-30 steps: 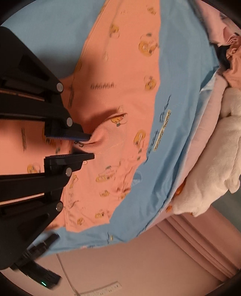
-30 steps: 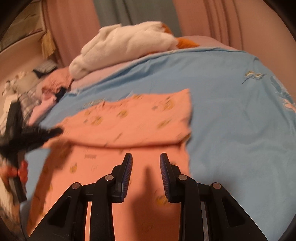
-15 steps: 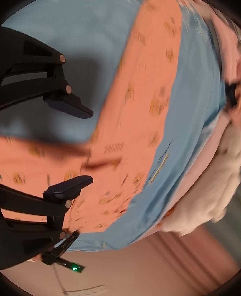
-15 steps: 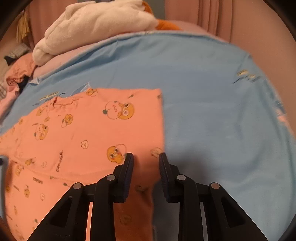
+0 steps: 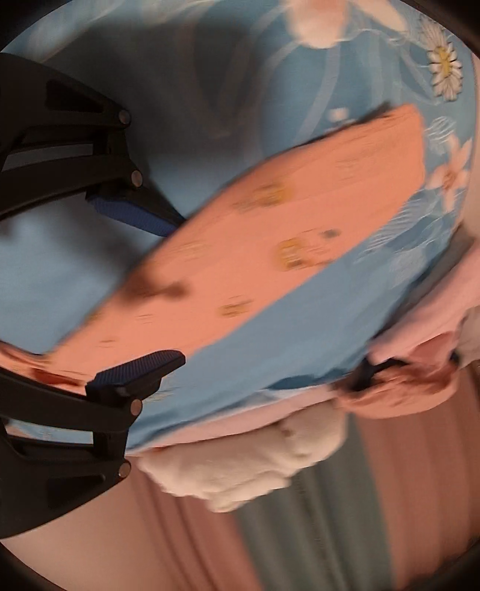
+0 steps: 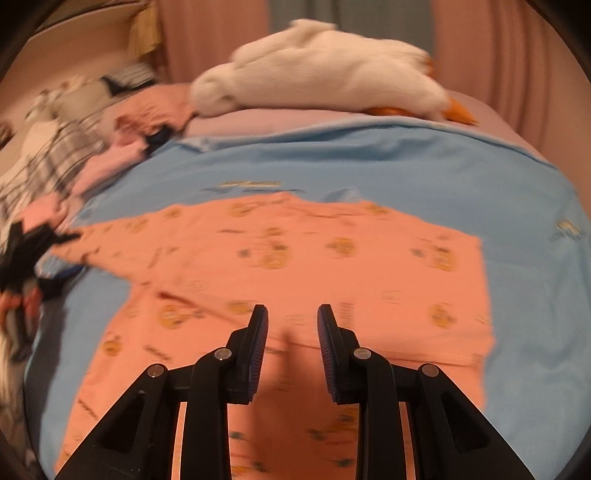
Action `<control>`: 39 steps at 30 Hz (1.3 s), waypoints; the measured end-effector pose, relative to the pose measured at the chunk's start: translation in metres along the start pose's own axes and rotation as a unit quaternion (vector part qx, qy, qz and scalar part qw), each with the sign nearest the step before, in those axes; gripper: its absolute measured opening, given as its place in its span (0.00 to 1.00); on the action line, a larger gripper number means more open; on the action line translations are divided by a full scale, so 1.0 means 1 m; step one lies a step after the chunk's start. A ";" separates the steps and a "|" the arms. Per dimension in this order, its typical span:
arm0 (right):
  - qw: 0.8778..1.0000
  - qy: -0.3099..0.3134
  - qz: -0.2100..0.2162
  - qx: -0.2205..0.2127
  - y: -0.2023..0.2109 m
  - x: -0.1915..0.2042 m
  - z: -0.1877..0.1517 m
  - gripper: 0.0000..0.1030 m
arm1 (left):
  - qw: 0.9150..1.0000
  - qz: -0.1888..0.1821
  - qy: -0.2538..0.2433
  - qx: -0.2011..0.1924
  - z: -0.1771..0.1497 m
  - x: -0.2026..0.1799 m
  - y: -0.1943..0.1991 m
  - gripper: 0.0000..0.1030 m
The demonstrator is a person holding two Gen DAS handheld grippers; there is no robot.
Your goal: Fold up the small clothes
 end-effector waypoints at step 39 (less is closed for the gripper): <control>0.970 -0.233 0.057 -0.051 0.015 -0.076 -0.053 0.20 | 0.827 0.004 -0.546 0.135 -0.366 -0.156 -0.055 0.14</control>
Point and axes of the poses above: each gripper's, at about its wrist camera, not at the fingertips, and y roughly against the way its jaws point, x to its left, z to its top, the point moved 10 cm from there along -y, roughly the way its jaws point, and after that the axes turned 13 degrees about y, right-handed, at the moved point
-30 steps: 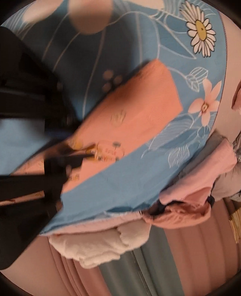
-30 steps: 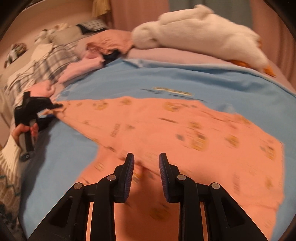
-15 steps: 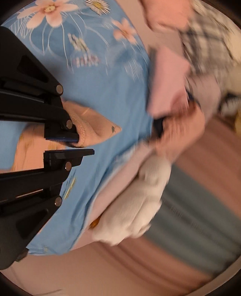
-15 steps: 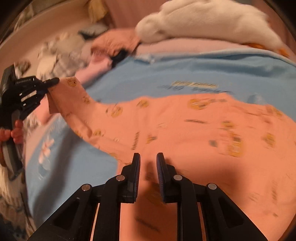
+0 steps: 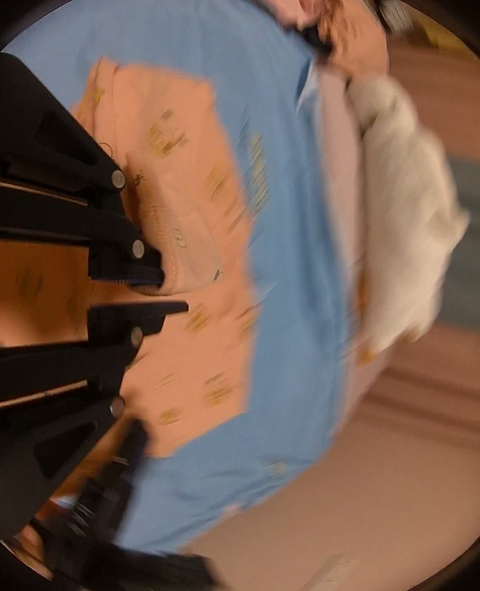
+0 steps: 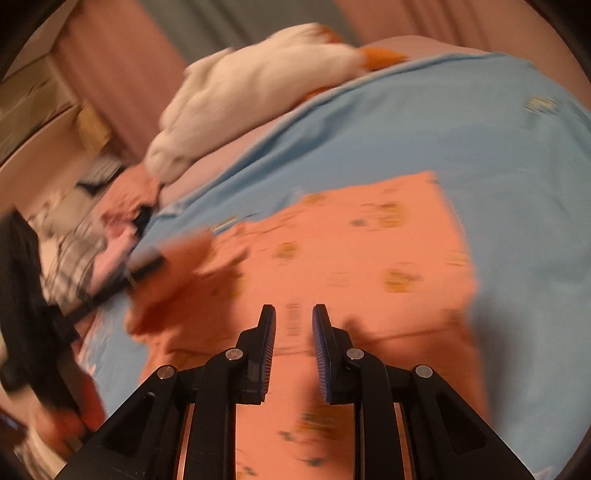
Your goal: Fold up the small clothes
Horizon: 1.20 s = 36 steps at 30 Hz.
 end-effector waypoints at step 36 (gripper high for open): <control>0.910 0.393 -0.023 0.129 -0.106 0.137 -0.017 0.22 | 0.986 0.024 0.163 0.005 -0.058 0.182 0.087 0.77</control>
Point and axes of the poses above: each gripper's, at about its wrist camera, not at the fingertips, and y roughly against the way its jaws point, x to its left, z to its top, the point moved 10 cm from there along -y, roughly the way its jaws point, and after that the axes turned 13 degrees about y, right-handed, at the moved point
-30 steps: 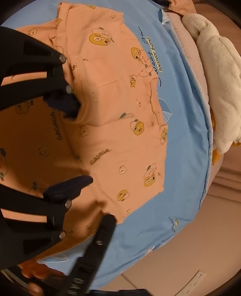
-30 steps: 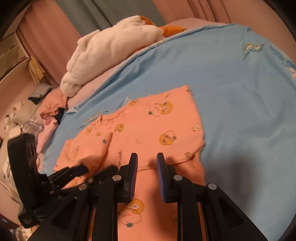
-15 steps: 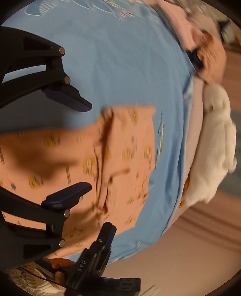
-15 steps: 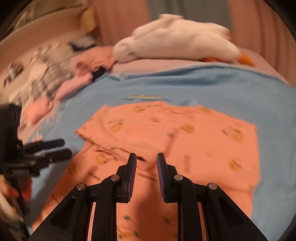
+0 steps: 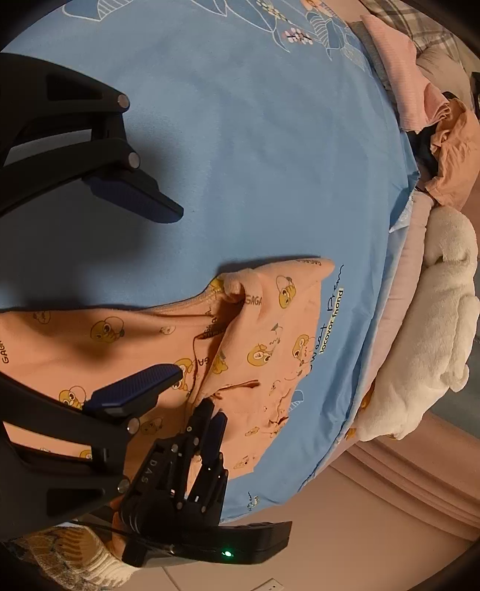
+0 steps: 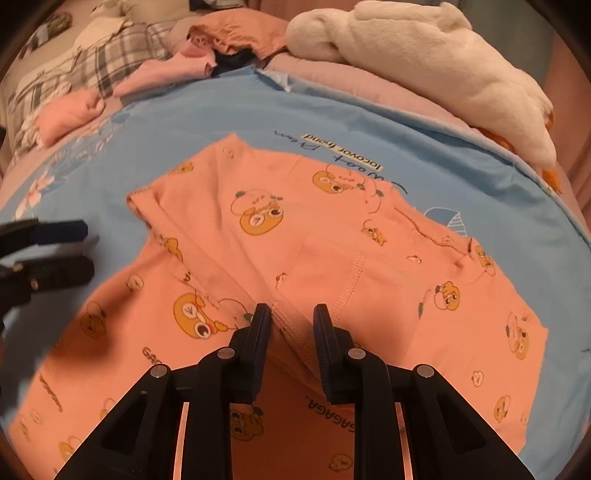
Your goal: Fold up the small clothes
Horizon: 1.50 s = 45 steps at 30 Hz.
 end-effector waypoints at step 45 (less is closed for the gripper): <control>0.923 -0.377 -0.066 -0.036 0.048 -0.169 -0.145 0.06 | 1.000 0.021 -0.011 0.011 -0.005 -0.011 -0.011 0.76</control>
Point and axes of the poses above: each gripper's, at about its wrist camera, not at the fingertips, and y roughly against the way its jaws point, x to its left, z to its top, the point moved 10 cm from there along -y, roughly the way its jaws point, and after that the axes turned 13 degrees about y, right-handed, at the moved point
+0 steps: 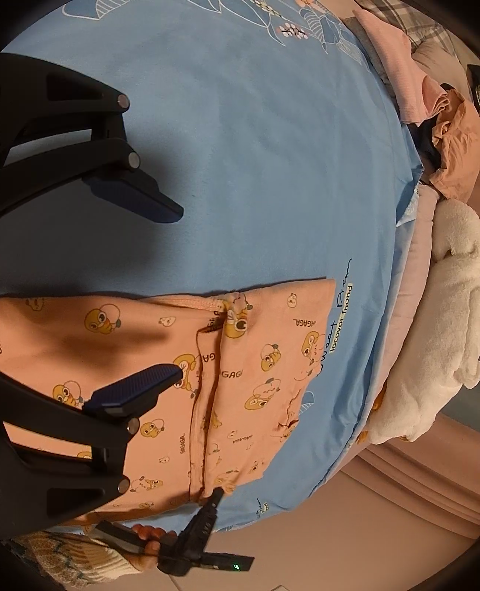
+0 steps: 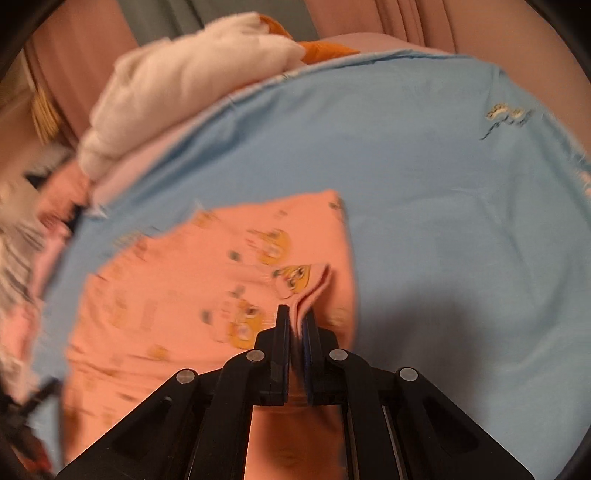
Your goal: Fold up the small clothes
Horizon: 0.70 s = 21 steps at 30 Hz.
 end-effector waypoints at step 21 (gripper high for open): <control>0.994 0.102 -0.029 0.024 -0.035 0.015 0.015 0.06 | 0.996 0.012 -0.070 0.062 0.024 -0.045 -0.080 0.33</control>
Point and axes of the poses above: each gripper's, at about its wrist camera, not at the fingertips, and y roughly against the way its jaws point, x to its left, z to its top, the point moved 10 cm from there along -y, roughly the way its jaws point, and after that the axes turned 13 degrees about y, right-handed, at the moved point
